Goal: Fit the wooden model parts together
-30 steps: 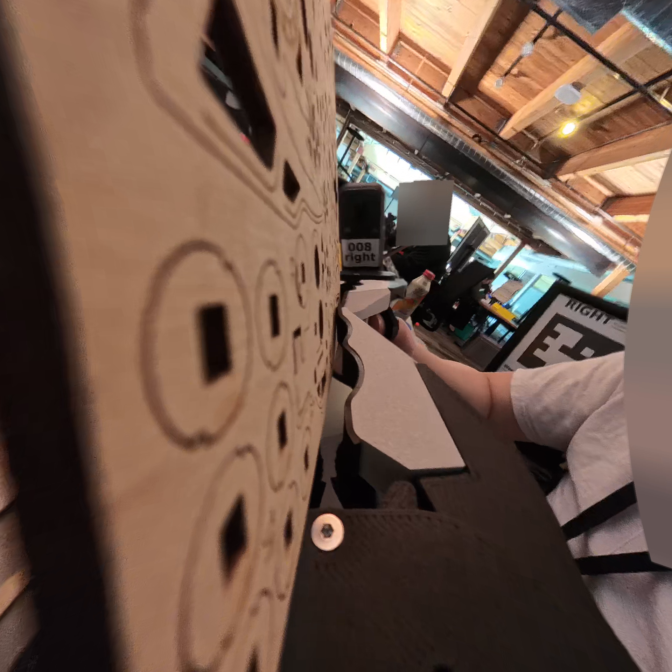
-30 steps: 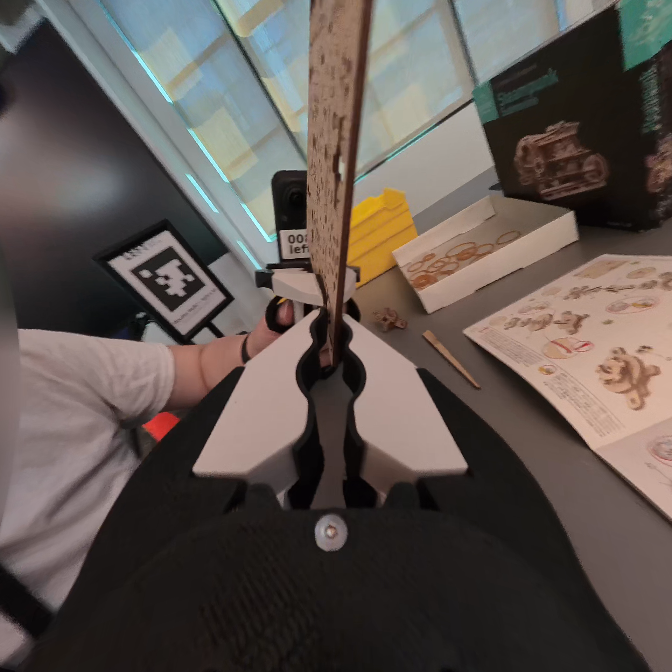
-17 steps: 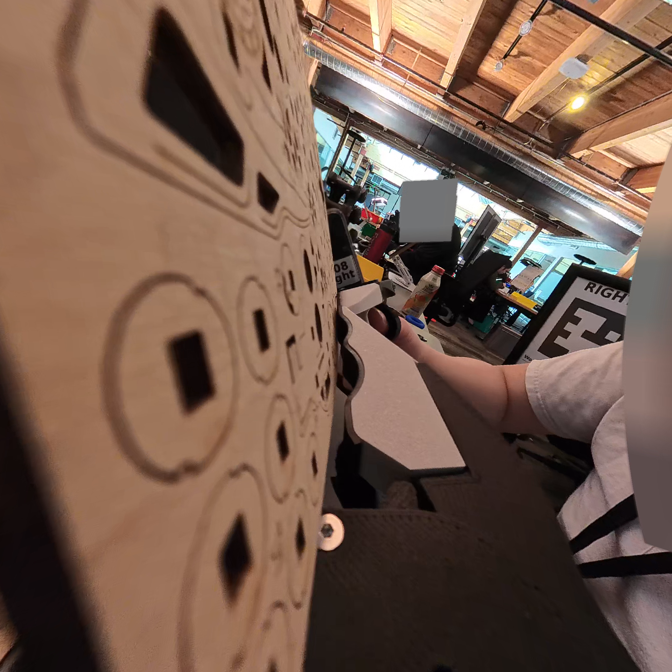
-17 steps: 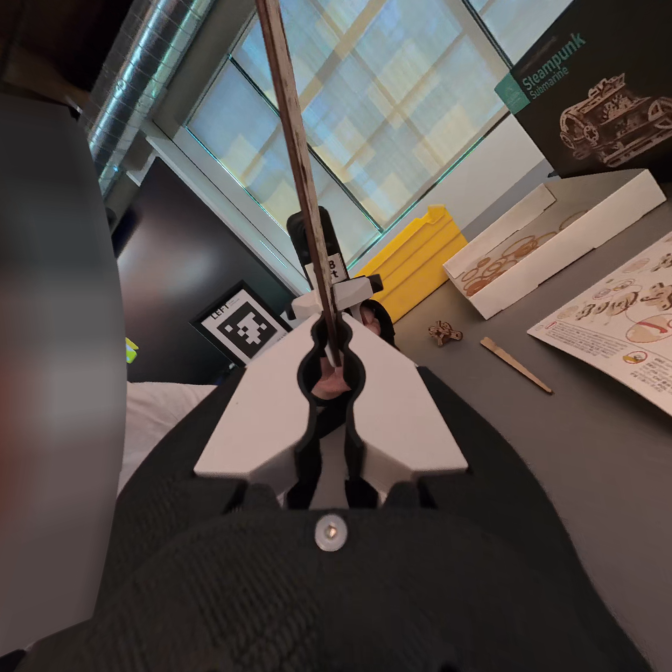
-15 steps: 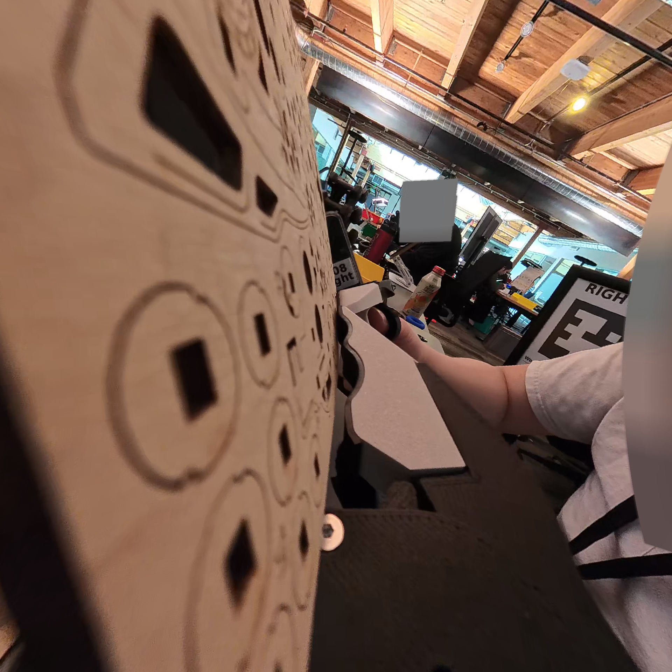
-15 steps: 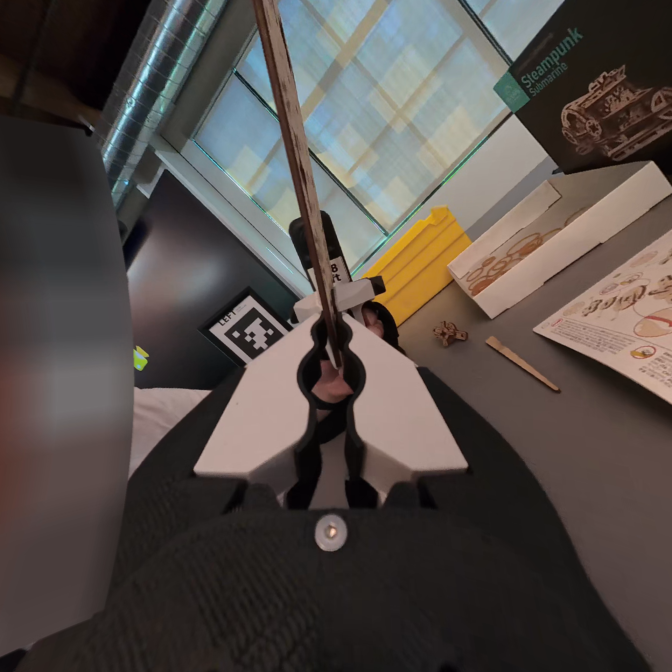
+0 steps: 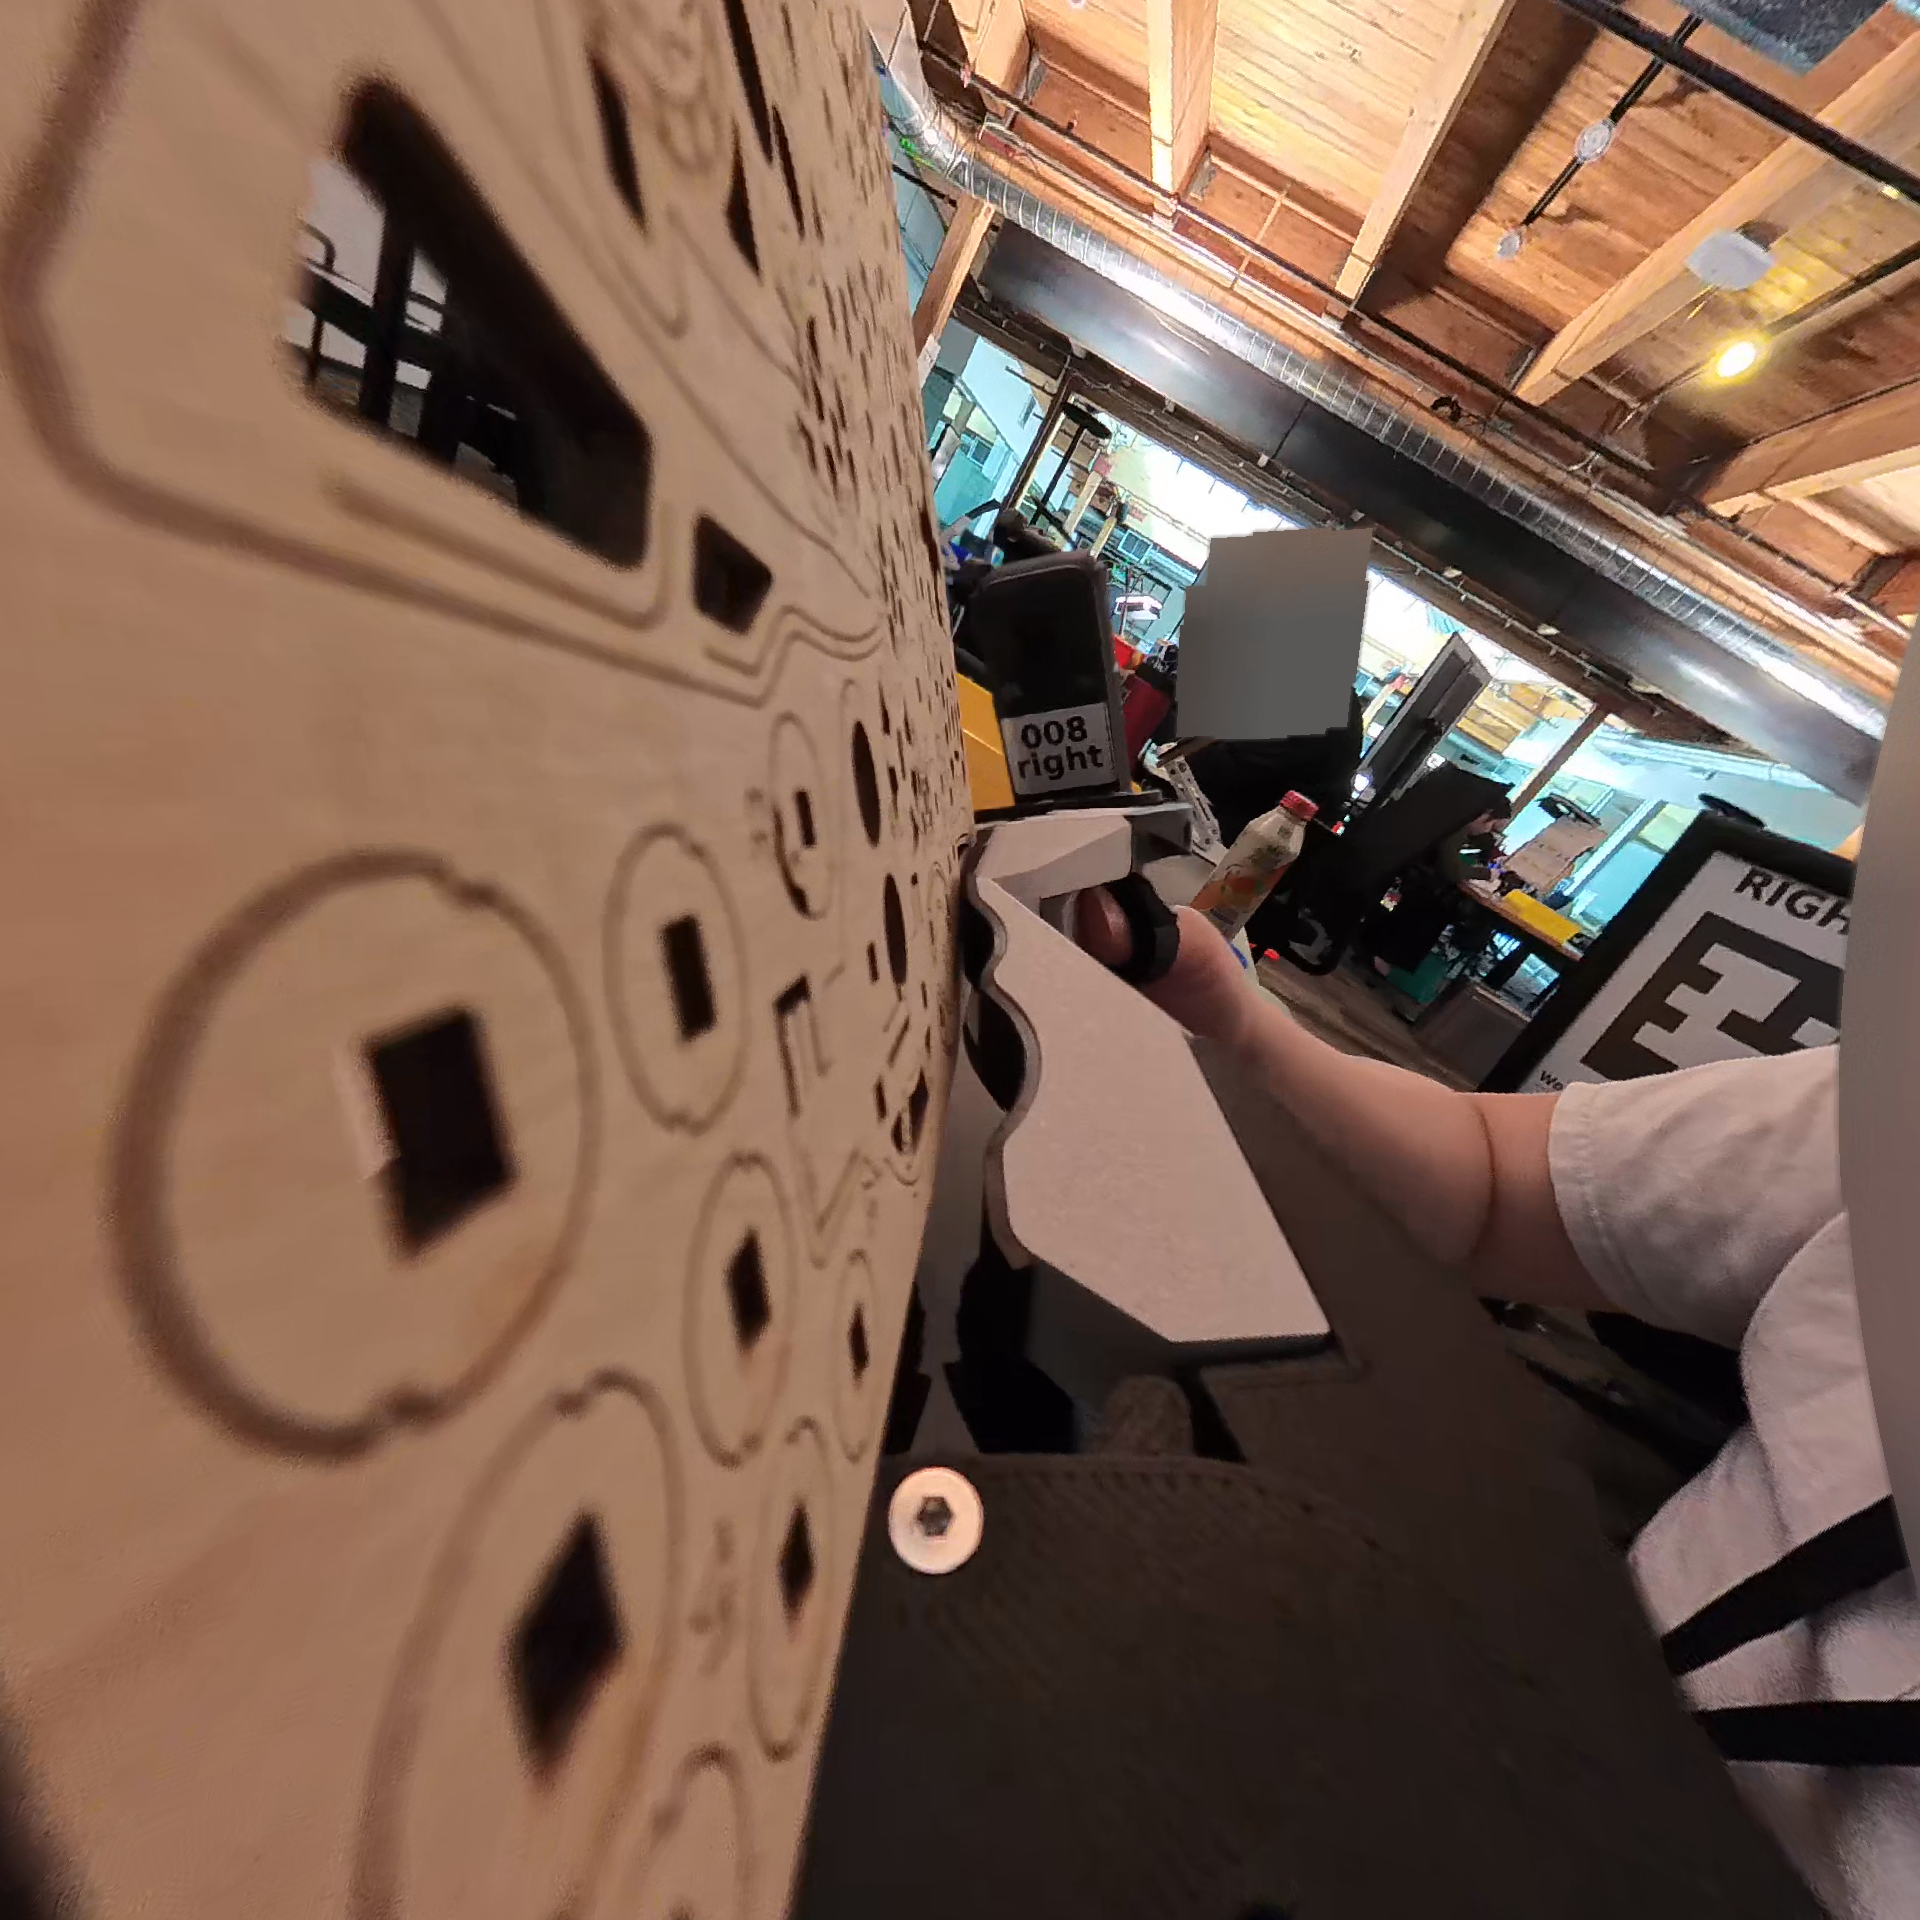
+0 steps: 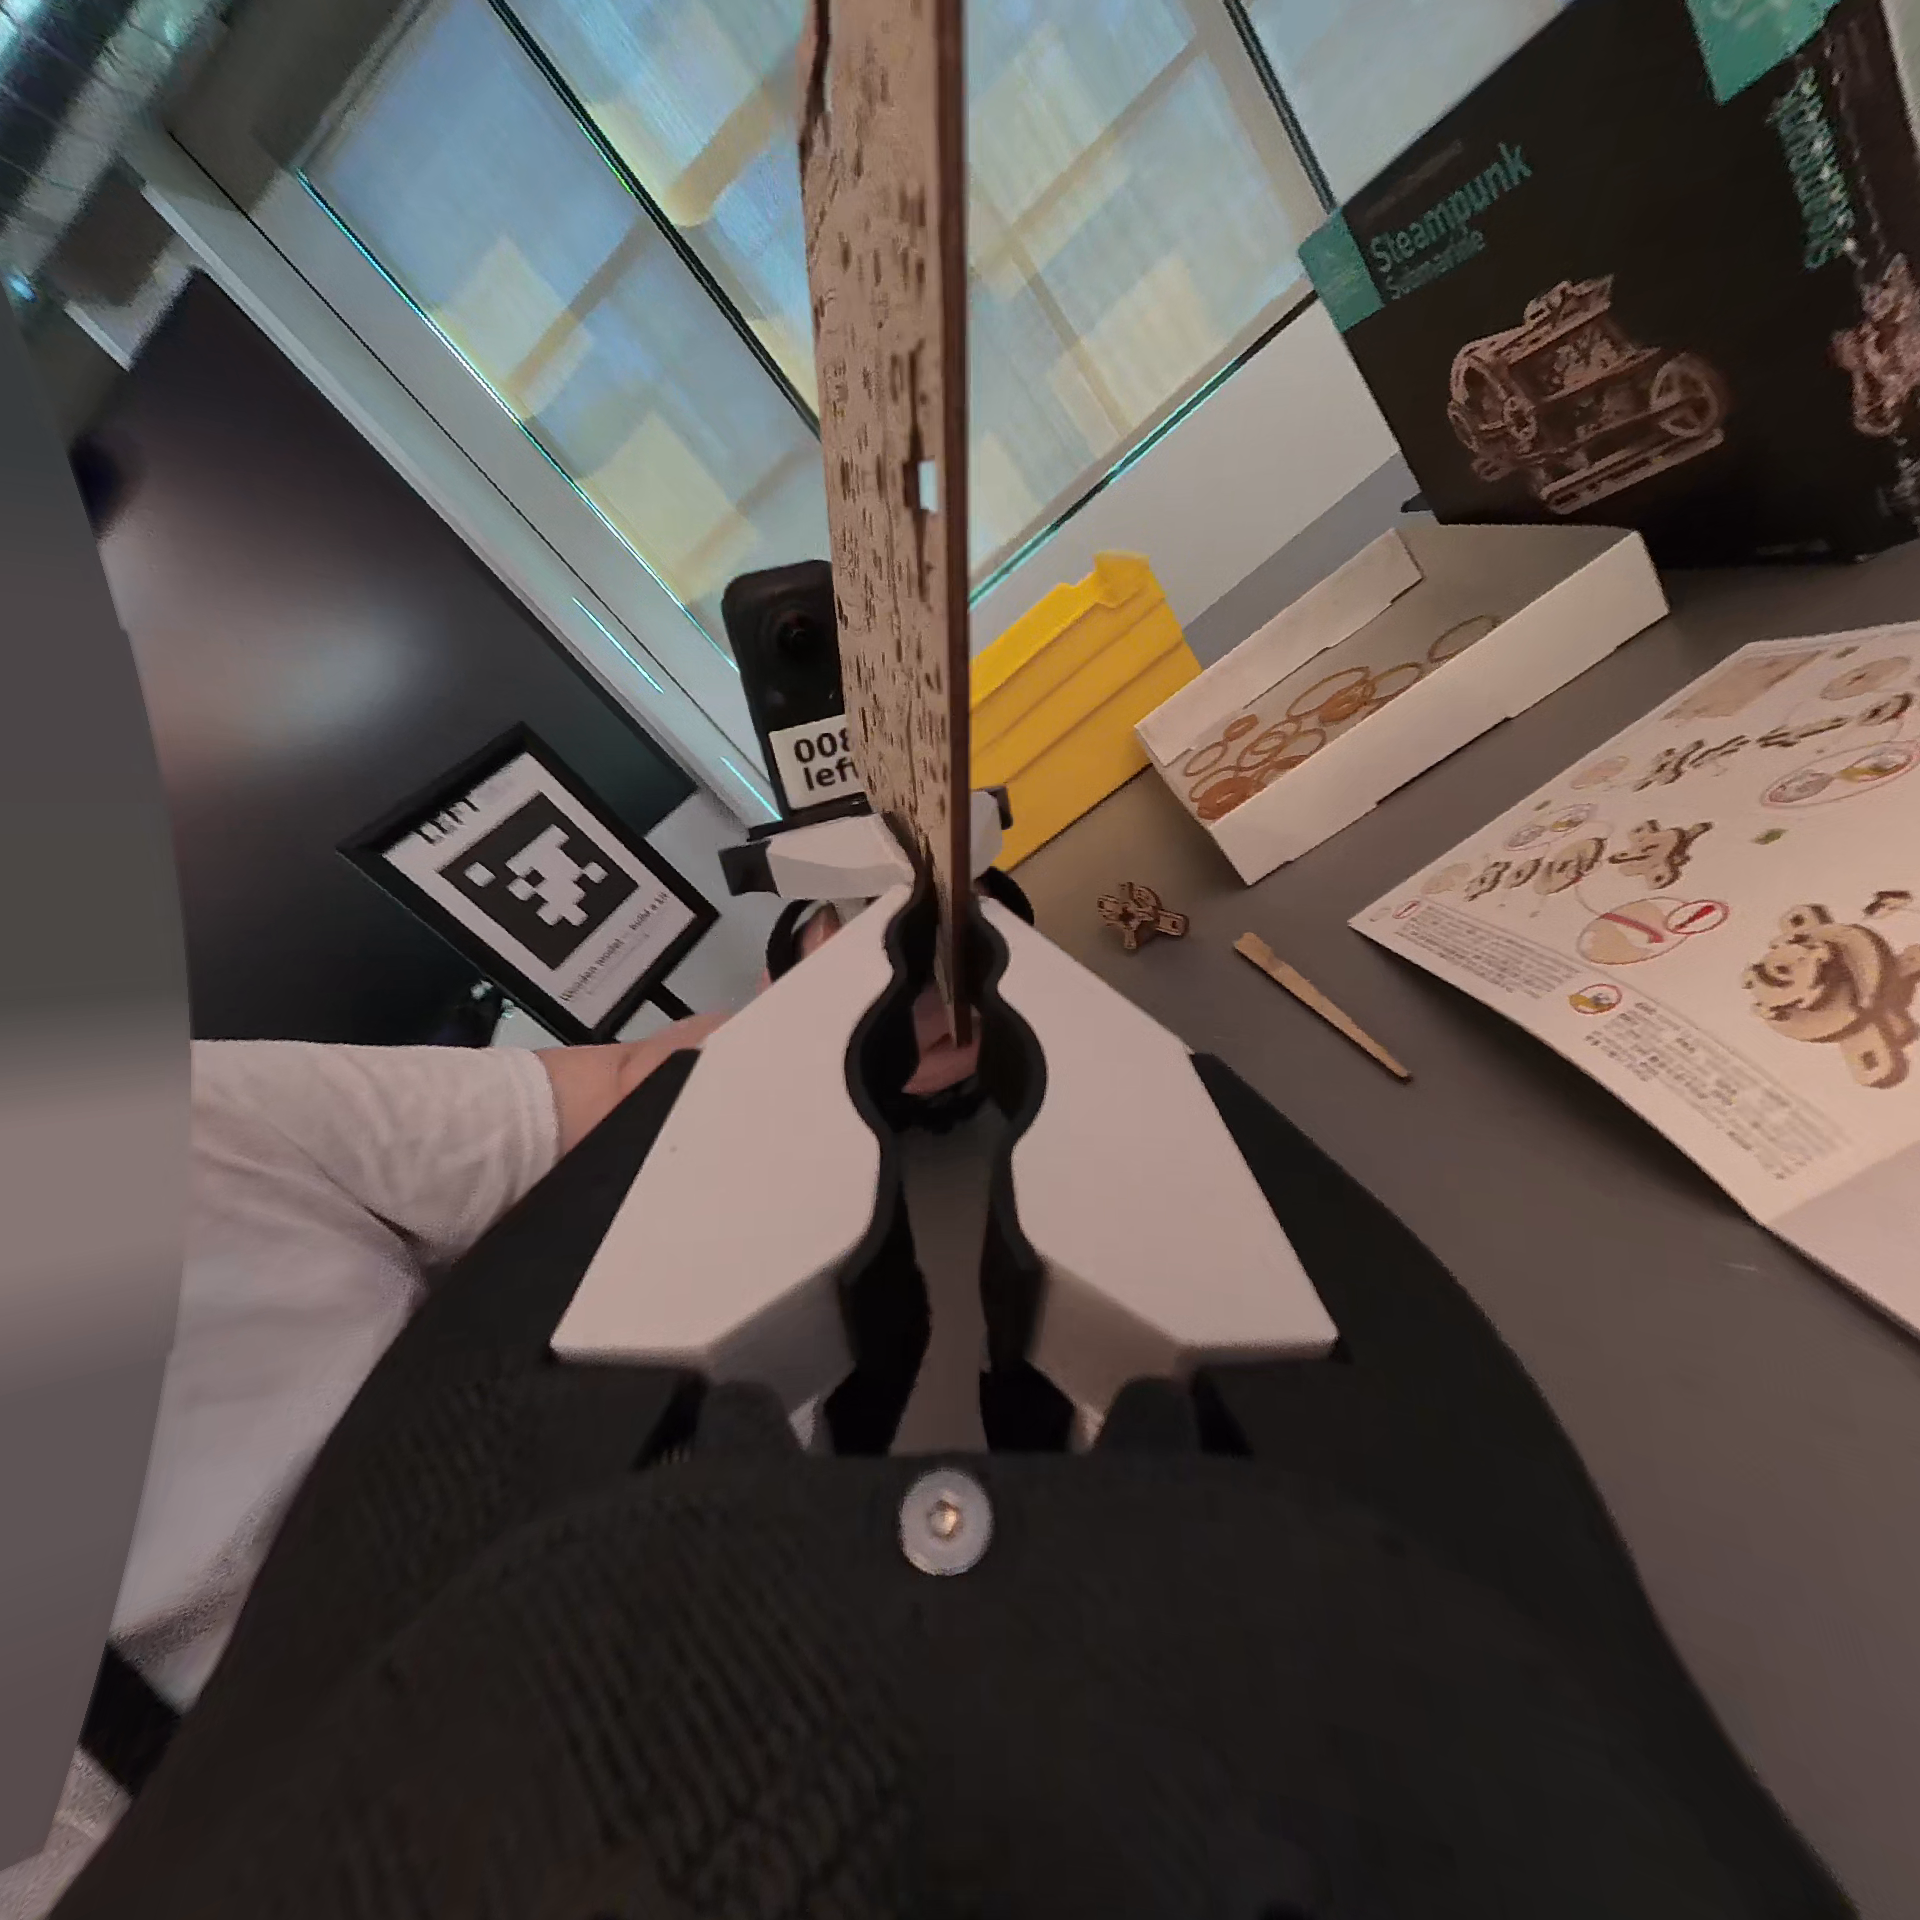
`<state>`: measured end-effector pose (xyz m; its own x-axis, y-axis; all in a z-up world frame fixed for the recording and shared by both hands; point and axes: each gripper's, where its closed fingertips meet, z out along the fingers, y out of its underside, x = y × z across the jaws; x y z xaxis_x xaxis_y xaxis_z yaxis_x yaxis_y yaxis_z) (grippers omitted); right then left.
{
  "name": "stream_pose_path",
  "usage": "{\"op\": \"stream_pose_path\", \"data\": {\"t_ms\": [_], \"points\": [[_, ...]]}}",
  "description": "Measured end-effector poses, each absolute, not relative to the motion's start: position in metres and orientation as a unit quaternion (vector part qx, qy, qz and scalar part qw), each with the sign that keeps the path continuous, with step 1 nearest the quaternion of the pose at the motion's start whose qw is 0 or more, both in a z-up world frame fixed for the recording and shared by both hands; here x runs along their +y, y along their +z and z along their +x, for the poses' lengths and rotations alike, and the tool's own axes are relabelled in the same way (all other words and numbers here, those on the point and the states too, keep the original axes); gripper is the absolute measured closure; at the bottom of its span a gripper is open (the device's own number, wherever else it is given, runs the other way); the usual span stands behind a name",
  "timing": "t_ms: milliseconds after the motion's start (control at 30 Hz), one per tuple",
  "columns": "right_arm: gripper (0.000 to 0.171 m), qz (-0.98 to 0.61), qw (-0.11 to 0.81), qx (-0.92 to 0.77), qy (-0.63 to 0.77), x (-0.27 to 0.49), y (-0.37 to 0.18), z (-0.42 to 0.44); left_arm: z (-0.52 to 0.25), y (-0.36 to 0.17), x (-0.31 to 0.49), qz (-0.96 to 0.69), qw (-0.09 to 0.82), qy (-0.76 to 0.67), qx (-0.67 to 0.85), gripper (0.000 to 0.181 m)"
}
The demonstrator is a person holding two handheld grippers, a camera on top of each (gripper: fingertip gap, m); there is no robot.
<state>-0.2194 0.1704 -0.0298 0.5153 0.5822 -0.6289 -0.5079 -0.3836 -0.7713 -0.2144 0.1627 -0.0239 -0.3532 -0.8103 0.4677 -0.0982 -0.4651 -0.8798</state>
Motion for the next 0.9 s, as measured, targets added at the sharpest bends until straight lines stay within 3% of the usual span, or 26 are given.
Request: {"op": "stream_pose_path", "data": {"t_ms": [33,333,900], "points": [[0.169,-0.674,0.559,-0.032,0.482,0.17,-0.03,-0.219,-0.214,-0.024,0.163,-0.507,0.255,-0.692,0.445,0.18],[0.168,-0.658,0.591,-0.083,0.458,0.167,-0.02,-0.223,-0.217,-0.017,0.161,-0.483,0.247,-0.704,0.458,0.18],[0.17,-0.705,0.476,-0.128,0.51,0.155,-0.046,-0.227,-0.221,-0.034,0.157,-0.497,0.173,-0.685,0.504,0.18]]}}
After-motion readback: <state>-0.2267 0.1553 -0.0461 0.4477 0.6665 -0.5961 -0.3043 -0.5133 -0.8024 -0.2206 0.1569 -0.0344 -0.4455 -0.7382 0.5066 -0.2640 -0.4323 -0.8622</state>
